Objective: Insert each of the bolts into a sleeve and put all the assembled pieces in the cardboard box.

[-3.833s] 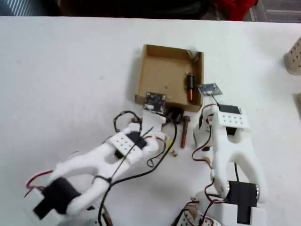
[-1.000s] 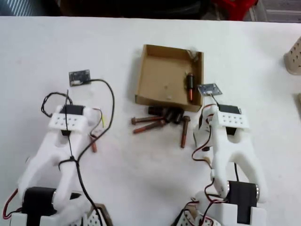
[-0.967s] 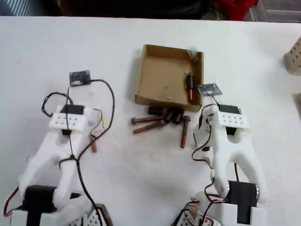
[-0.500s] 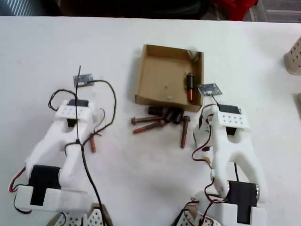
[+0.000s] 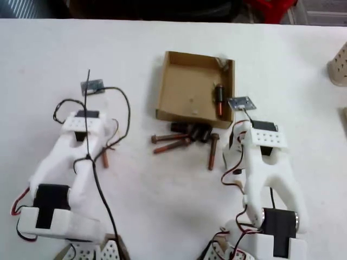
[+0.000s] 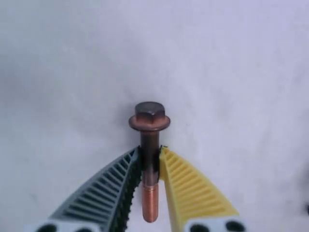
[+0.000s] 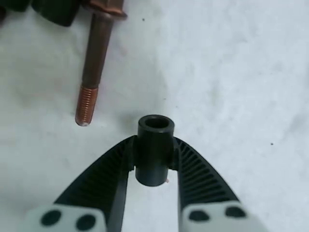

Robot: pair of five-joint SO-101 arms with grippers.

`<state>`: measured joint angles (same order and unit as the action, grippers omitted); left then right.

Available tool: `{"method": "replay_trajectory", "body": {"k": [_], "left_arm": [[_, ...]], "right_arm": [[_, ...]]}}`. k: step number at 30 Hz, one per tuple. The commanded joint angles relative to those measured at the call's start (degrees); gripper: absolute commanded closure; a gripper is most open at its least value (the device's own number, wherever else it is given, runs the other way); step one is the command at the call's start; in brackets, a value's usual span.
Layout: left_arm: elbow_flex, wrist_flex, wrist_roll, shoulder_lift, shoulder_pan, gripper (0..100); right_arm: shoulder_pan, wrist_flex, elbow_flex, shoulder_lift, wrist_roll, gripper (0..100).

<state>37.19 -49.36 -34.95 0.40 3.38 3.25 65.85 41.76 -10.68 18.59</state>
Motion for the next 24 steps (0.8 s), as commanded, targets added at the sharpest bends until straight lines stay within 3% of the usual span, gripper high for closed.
{"method": "replay_trajectory", "body": {"k": [1,8,14,24], "left_arm": [[-3.1,1.6,0.4,-0.4,1.2,92],[-3.2,1.3,0.6,-0.4,1.1,91],[-2.9,1.1,0.3,-0.4,1.0,75],[-2.9,2.3,0.3,-0.1,1.1,80]], "right_arm": [[0.3,-0.1,-0.4,-0.2,0.9,98.1],[0.4,-0.1,-0.4,-0.2,0.9,98.1],[0.4,-0.1,-0.4,-0.2,0.9,98.1],[0.4,-0.1,-0.4,-0.2,0.9,98.1]]}}
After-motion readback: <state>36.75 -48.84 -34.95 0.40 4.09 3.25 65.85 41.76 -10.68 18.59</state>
